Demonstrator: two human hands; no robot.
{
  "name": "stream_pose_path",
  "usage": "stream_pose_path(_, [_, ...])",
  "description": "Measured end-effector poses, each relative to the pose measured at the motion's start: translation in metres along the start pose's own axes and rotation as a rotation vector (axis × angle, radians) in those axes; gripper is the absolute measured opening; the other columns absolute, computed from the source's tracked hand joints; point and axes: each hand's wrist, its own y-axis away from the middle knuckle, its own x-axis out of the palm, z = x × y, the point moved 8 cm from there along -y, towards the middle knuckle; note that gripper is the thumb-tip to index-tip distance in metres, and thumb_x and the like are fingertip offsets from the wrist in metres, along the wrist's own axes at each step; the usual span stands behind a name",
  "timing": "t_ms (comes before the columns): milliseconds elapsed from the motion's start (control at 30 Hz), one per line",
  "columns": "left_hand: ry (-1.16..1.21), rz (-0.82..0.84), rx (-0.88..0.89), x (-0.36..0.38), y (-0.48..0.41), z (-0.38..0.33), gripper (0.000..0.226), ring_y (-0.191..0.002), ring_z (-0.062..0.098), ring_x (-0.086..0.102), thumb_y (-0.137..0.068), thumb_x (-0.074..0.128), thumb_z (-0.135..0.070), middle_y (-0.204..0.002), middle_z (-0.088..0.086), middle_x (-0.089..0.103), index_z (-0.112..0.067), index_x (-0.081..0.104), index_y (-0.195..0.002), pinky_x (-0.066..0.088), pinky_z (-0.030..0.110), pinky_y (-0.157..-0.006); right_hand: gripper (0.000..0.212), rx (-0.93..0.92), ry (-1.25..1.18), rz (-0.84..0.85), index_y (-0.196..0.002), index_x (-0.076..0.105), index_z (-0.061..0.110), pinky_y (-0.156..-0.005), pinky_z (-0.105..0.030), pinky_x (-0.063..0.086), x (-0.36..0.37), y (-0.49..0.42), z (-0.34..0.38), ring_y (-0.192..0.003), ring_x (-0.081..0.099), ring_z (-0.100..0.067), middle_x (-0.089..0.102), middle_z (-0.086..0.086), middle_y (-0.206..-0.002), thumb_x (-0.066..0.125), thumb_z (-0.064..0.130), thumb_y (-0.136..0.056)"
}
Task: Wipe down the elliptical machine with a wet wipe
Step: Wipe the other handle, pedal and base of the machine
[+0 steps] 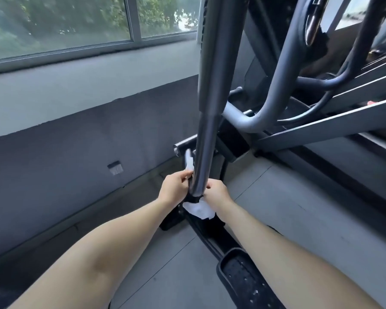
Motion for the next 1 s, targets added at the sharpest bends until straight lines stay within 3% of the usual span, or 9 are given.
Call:
stream_pose_path(133, [-0.009,0.103,-0.015,0.005,-0.01,-0.001,0.03,-0.121,0.018,0.062,-0.097,0.059,-0.016,-0.127,-0.006,0.071,-0.025,0.07,-0.123,0.047,0.028,-0.102,0.042,0.043,0.006,0.034,-0.058,0.066,0.031,-0.045,-0.014,0.036,0.005,0.006,-0.005,-0.054,0.038,-0.013,0.044,-0.003,-0.067,0.052,0.007,-0.09])
stream_pose_path(333, [-0.119,0.198,-0.084,0.01,-0.018,-0.004,0.039,-0.133,0.024,0.055,-0.095,0.055,-0.019,-0.143,0.0,0.061,-0.021,0.06,-0.134,0.044,0.036,-0.11,0.024,0.054,-0.056,0.021,-0.072,0.065,0.031,-0.054,-0.013,0.043,0.006,0.011,-0.005,-0.066,0.045,-0.016,0.054,0.003,-0.074,0.058,0.011,-0.083])
stream_pose_path(433, [-0.088,0.176,-0.051,0.002,-0.002,-0.019,0.024,-0.123,0.023,0.06,-0.097,0.059,-0.017,-0.132,0.003,0.067,-0.023,0.072,-0.116,0.046,0.029,-0.103,0.04,-0.044,0.015,-0.003,-0.078,0.061,0.034,-0.059,-0.008,0.044,0.004,0.01,0.003,-0.071,0.056,-0.009,0.059,0.013,-0.076,0.053,0.0,-0.097])
stream_pose_path(567, [-0.086,0.154,-0.032,-0.007,0.016,-0.031,0.041,-0.077,0.001,0.059,-0.096,0.057,-0.008,-0.079,-0.021,0.065,-0.04,0.062,-0.071,0.038,0.005,-0.06,0.031,-0.041,-0.053,0.035,-0.105,0.077,0.022,-0.068,-0.015,0.048,0.007,0.016,0.004,-0.078,0.057,-0.012,0.067,0.007,-0.079,0.059,0.002,-0.089])
stream_pose_path(667, [-0.127,0.142,0.004,-0.01,0.027,-0.04,0.035,-0.074,0.005,0.057,-0.096,0.055,-0.008,-0.076,-0.019,0.06,-0.038,0.062,-0.08,0.038,0.009,-0.057,0.044,0.024,-0.139,0.059,-0.106,0.078,0.029,-0.065,-0.02,0.053,0.006,0.026,-0.001,-0.073,0.054,-0.012,0.077,-0.007,-0.097,0.058,0.006,-0.075])
stream_pose_path(767, [-0.173,0.121,0.003,-0.015,0.041,-0.047,0.031,-0.081,0.014,0.062,-0.094,0.056,-0.009,-0.079,-0.016,0.065,-0.035,0.073,-0.092,0.047,0.024,-0.069,0.051,0.052,-0.146,0.069,-0.104,0.078,0.033,-0.053,-0.019,0.05,-0.001,0.029,-0.003,-0.066,0.059,-0.017,0.075,-0.002,-0.085,0.05,-0.001,-0.08])
stream_pose_path(833, [-0.161,0.086,-0.006,-0.018,0.051,-0.051,0.032,-0.085,0.014,0.066,-0.091,0.059,-0.008,-0.082,-0.014,0.069,-0.035,0.077,-0.097,0.051,0.022,-0.073,0.052,0.052,-0.139,0.08,-0.101,0.079,0.036,-0.055,-0.021,0.05,-0.001,0.031,-0.004,-0.067,0.062,-0.019,0.075,0.001,-0.083,0.047,0.001,-0.078])
stream_pose_path(933, [-0.121,0.027,-0.035,-0.023,0.066,-0.055,0.05,-0.071,0.0,0.063,-0.085,0.058,0.0,-0.065,-0.023,0.067,-0.045,0.069,-0.067,0.042,0.005,-0.058,0.047,0.072,-0.226,0.115,-0.095,0.079,0.036,-0.065,-0.027,0.051,0.001,0.039,-0.006,-0.072,0.06,-0.023,0.073,0.008,-0.079,0.054,0.008,-0.067])
stream_pose_path(1000, [-0.083,-0.011,-0.048,-0.026,0.078,-0.061,0.056,-0.069,-0.005,0.063,-0.081,0.058,0.001,-0.064,-0.026,0.069,-0.049,0.067,-0.058,0.044,0.005,-0.06,0.045,0.048,-0.231,0.148,-0.095,0.08,0.037,-0.069,-0.029,0.051,0.0,0.041,-0.003,-0.077,0.062,-0.023,0.074,0.011,-0.081,0.055,0.009,-0.071])
